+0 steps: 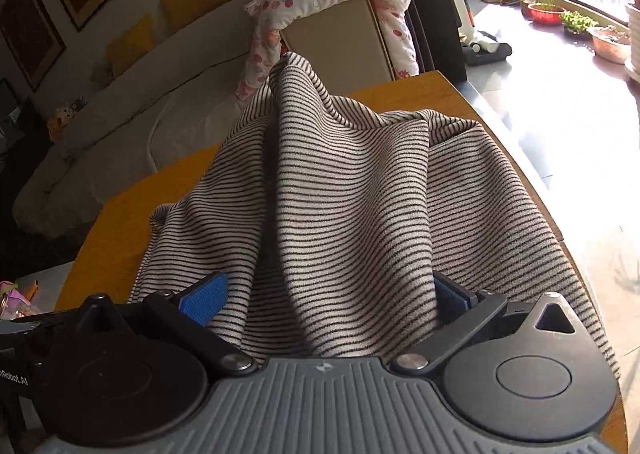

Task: Fold clothes

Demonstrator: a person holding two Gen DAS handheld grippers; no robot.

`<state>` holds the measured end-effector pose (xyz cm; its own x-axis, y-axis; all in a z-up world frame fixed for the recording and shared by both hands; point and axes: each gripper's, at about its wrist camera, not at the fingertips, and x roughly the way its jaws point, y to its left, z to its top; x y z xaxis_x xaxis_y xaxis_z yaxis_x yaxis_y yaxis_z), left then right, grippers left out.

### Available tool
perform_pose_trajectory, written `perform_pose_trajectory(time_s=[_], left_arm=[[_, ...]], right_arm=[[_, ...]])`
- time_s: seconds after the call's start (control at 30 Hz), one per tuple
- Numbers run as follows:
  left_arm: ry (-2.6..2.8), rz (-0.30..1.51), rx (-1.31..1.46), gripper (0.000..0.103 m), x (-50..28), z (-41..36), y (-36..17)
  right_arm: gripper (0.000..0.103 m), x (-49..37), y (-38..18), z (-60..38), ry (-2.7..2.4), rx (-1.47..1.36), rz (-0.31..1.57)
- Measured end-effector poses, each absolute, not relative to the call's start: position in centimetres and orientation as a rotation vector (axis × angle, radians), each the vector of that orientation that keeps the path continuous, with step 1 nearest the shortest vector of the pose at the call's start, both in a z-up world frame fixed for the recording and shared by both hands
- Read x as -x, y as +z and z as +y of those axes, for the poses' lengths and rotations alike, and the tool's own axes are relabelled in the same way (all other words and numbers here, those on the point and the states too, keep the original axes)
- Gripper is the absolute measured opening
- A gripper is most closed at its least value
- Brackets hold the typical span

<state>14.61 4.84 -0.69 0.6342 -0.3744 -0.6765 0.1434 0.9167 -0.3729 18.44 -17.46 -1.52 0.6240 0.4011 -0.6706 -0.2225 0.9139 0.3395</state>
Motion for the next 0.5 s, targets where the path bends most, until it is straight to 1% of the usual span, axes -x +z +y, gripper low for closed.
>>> perform_pose_trajectory(time_s=[0.1,0.23,0.5], left_arm=[[-0.302,0.837,0.261,0.103,-13.8,4.5,-0.8],[-0.320,0.845,0.295,0.103,-12.1,5.1,-0.9],[-0.465,0.924,0.335,0.103,-4.6,5.8,-0.7]], right_arm=[[0.103,-17.6,-1.7,-17.3,0.371,-0.215,0.828],[0.103,-15.4,-1.7,-17.8,0.419,-0.222,0.834],[0.103,-7.6,-1.2,-19.5,0.530,-0.255,0.870]])
